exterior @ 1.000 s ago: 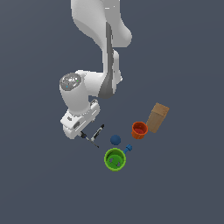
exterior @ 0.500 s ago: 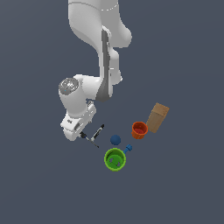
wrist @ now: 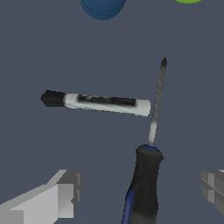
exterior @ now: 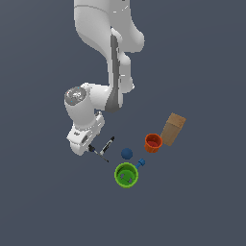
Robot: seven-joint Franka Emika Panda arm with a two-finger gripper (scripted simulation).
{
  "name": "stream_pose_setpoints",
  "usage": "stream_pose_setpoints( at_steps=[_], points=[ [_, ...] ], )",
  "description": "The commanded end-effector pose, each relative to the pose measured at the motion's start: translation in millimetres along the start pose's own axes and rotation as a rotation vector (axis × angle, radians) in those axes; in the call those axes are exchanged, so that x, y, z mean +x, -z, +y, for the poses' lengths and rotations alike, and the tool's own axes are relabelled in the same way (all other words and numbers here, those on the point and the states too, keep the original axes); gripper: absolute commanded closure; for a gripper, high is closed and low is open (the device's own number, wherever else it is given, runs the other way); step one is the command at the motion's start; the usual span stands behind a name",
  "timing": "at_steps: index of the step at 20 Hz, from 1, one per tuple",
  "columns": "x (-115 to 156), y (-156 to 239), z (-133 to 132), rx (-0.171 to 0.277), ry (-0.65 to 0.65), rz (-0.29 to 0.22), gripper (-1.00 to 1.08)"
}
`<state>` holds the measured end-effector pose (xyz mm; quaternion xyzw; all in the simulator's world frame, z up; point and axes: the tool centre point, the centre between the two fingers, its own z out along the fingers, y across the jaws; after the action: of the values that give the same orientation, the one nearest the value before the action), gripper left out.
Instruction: Pick up a designated object from a clutter of objects.
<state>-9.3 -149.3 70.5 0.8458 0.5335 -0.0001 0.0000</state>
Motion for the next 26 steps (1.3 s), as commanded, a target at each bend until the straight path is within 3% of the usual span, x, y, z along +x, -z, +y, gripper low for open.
stream_pose_setpoints(
  at_steps=[1,15,16,26],
  points=[
    [0,-4,0,0.000,0.000,0.000,-0.92],
    [0,-49,0,0.000,0.004,0.000,-0.92],
    [0,-49,0,0.000,0.004,0.000,1.08],
    [0,-48,1,-0.004,0.004,0.001,1.08]
  ],
)
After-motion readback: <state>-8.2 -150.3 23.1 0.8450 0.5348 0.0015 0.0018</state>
